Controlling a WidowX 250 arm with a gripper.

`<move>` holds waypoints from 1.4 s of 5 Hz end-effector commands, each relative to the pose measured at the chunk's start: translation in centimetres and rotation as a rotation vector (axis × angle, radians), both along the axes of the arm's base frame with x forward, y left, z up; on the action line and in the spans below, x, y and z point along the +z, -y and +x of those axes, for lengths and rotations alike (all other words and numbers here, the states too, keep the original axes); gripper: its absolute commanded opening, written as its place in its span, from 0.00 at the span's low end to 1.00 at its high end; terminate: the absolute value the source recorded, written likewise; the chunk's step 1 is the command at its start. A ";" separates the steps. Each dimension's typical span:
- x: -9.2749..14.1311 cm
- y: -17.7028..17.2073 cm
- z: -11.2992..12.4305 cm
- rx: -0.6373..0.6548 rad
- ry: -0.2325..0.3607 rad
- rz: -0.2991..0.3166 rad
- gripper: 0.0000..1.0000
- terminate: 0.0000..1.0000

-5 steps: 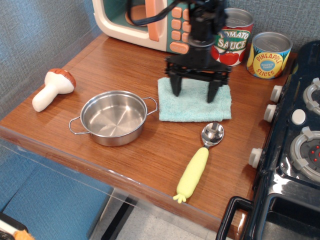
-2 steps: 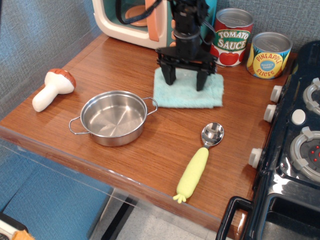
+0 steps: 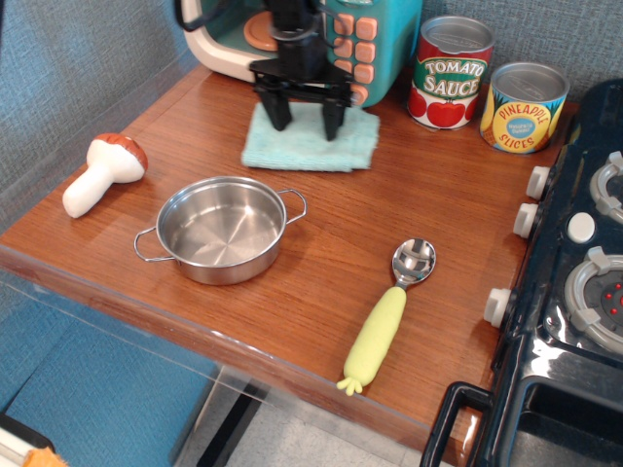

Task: Move the blue cloth to the back left corner

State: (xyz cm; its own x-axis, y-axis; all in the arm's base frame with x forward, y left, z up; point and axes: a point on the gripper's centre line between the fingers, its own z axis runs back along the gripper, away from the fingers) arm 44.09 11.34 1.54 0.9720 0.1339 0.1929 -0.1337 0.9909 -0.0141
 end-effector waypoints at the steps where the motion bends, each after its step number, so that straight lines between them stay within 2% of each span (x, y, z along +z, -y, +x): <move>1: 3.8 -4.9 -1.4 -0.035 0.083 0.058 1.00 0.00; 2: 4.2 -6.0 -1.4 -0.013 0.085 0.053 1.00 0.00; 3: 5.3 -4.3 -0.8 -0.088 0.067 0.057 1.00 0.00; 4: 7.9 -2.7 -0.5 -0.127 -0.026 0.090 1.00 0.00; 5: 9.3 -1.9 -1.0 -0.103 -0.067 0.123 1.00 0.00; 6: 9.2 -1.9 -1.5 -0.001 -0.111 0.197 1.00 0.00; 7: 9.2 -1.9 -1.5 -0.001 -0.111 0.197 1.00 0.00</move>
